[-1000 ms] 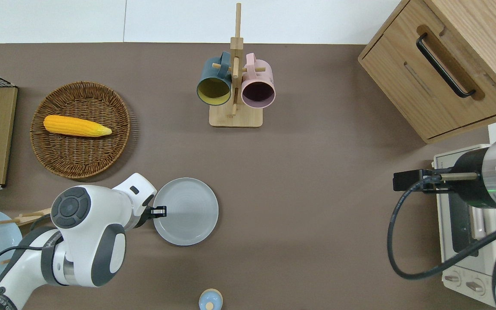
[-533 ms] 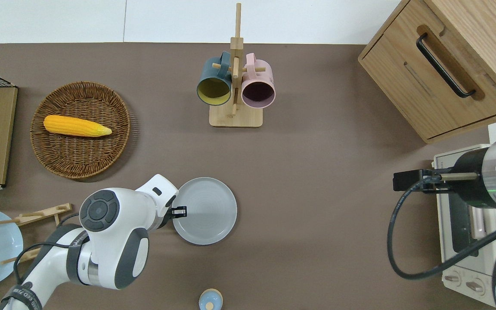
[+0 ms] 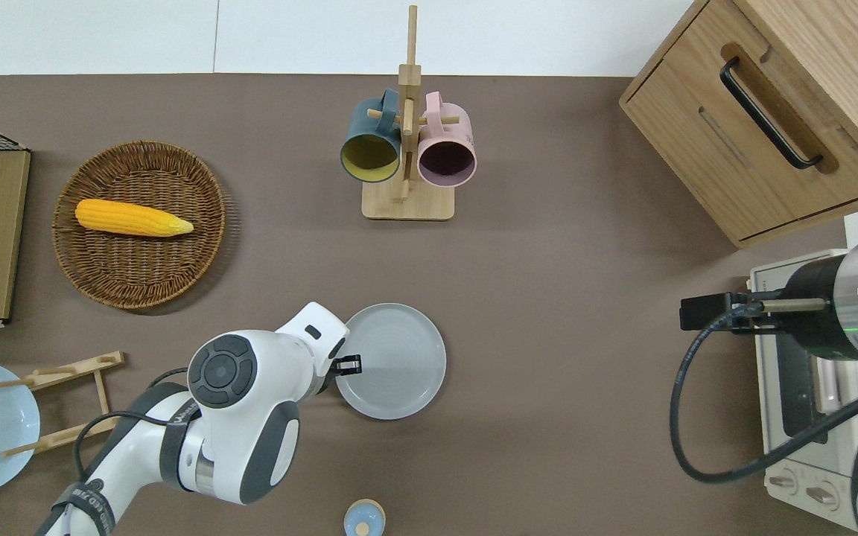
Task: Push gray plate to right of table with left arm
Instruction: 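Push the gray plate with the left gripper toward the right arm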
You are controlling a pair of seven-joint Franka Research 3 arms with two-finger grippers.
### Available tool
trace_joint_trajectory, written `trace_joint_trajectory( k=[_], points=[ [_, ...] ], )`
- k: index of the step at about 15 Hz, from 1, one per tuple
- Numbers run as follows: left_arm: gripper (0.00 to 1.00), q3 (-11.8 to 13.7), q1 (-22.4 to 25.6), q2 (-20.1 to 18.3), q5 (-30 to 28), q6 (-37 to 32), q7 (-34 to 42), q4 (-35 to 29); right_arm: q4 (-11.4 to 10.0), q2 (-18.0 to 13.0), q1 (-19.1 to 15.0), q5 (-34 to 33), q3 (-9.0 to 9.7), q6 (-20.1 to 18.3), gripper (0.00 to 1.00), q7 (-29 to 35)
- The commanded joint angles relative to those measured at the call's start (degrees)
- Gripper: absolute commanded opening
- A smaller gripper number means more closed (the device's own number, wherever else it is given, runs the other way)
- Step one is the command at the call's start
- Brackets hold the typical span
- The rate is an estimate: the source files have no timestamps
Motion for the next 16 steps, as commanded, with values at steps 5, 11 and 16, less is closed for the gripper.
trace_joint_trajectory(
  k=[5, 11, 16],
  points=[
    [0.00, 0.61, -6.92, 5.98, -0.81, 2.31, -7.20, 6.83, -1.00, -0.88, -0.87, 1.01, 0.42, 0.10, 0.996, 0.12],
    [0.00, -0.80, -10.00, 9.85, -0.46, 5.47, -11.68, 10.26, -1.00, -0.88, -0.96, 1.01, 0.42, 0.10, 0.996, 0.12],
    [0.00, -0.71, -13.51, 11.69, -0.20, 5.47, -15.11, 12.64, -1.00, -0.97, -0.87, 1.01, 0.42, 0.10, 0.996, 0.12]
  ],
)
